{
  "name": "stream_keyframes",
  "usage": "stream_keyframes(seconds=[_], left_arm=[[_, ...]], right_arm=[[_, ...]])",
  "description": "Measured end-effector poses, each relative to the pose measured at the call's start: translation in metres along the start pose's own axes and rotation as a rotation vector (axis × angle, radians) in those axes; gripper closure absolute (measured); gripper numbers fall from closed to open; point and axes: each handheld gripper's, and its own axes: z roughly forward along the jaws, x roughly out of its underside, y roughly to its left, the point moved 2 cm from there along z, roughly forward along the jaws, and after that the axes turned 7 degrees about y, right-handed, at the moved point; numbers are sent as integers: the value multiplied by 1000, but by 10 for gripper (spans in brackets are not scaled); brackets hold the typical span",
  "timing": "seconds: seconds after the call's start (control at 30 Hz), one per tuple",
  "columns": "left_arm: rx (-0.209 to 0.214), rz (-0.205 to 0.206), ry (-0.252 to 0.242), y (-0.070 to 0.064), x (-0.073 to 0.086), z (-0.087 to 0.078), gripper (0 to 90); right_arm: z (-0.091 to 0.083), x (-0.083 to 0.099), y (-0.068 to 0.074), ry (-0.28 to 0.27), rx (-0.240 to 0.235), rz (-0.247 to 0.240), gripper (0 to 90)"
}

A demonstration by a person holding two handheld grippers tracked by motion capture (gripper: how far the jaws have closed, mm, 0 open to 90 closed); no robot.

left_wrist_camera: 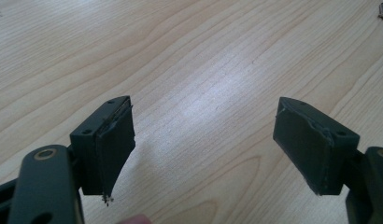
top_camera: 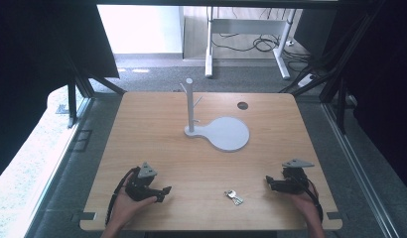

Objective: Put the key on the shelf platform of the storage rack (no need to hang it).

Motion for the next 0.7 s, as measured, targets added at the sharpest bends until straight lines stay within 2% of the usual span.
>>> stream_keyframes(seconds=[0.2,0.37,0.5,0.7], left_arm=[[3,3,-1,-1,0,0,209],[7,14,4,-4,-1,0,209],[11,25,15,-6,-1,3,208],[12,27,18,-6,-1,3,208]], right_arm=[[0,0,1,-5,0,2,252],[-5,-1,3,-12,-30,-3,284],[-8,-2,3,-18,-32,-13,289],[-7,-3,1,-12,-51,16,309]])
